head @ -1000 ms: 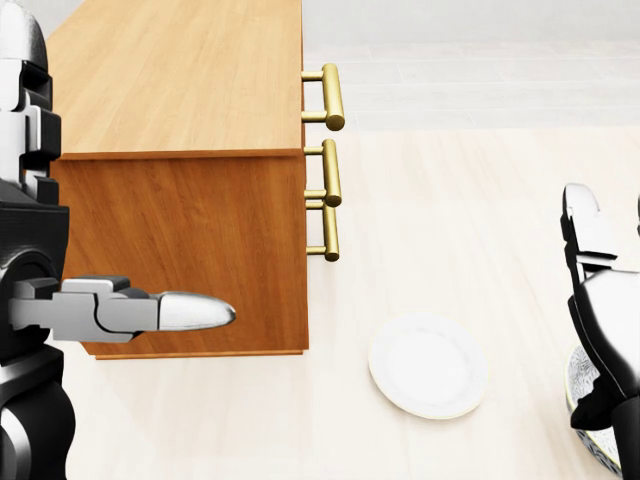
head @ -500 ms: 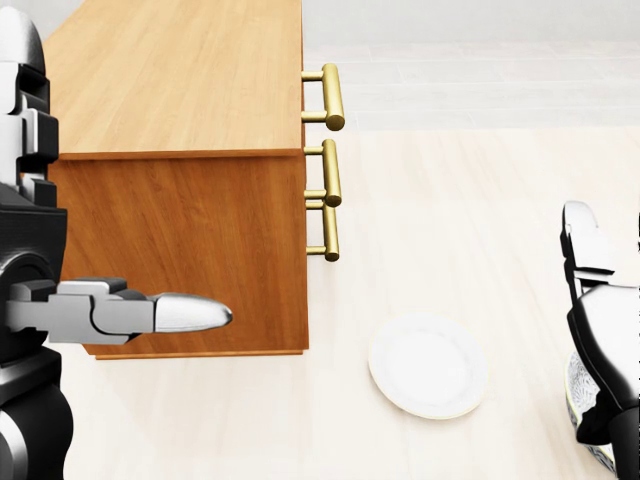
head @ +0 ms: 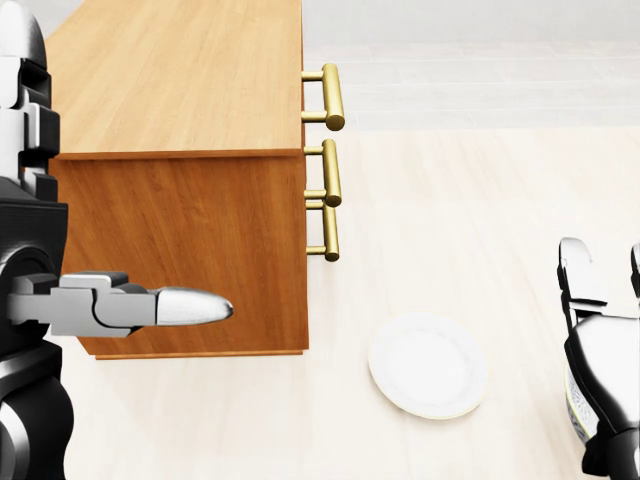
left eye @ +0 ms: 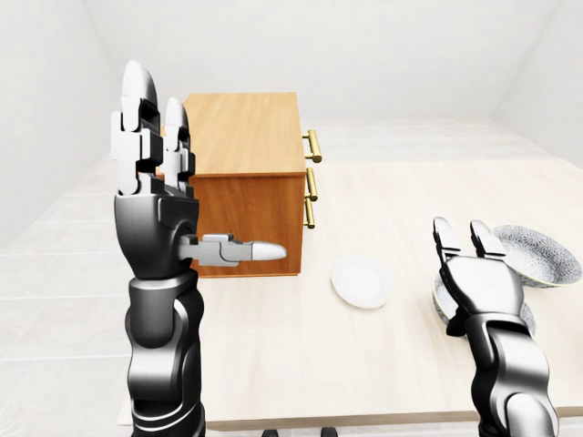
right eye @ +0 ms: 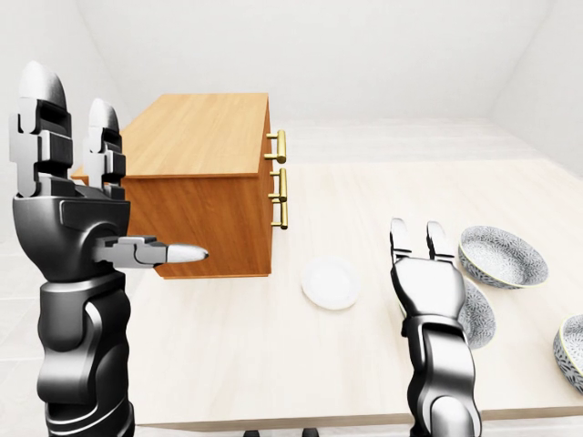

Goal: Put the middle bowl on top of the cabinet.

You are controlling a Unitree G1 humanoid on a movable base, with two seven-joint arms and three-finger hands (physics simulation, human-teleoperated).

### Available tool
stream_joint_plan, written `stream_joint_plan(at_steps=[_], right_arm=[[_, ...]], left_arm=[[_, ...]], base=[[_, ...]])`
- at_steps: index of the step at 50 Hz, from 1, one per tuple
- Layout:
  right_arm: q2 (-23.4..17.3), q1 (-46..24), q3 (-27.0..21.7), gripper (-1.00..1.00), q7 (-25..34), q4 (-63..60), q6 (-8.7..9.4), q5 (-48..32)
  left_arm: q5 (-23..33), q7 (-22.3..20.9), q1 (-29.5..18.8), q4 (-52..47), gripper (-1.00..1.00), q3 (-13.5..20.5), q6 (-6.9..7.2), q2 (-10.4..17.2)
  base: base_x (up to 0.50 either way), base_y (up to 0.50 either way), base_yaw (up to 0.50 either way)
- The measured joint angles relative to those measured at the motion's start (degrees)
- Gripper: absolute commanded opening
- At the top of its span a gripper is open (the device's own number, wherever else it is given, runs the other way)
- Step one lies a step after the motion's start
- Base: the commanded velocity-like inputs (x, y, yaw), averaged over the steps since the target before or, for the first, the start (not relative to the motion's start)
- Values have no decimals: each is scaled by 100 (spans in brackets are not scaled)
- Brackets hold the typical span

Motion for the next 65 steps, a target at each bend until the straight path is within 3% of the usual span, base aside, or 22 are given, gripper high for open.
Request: stream_joint_plan(at_steps=[23, 33, 65], right_arm=[[13, 107, -19, 100, -14, 65, -82, -192], [-9, 253, -68, 100, -432, 553, -90, -476], [-17, 544, -267, 100, -1163, 1526, 187, -535]], left_arm=[[5, -10, -14, -11, 100, 12, 0, 14], [159, -43, -6, -71, 100, -86, 0, 15], [101, 31, 90, -165, 100, -21, 0, -57]], base=[[0, 0, 0], [0, 0, 0], [0, 0, 0]])
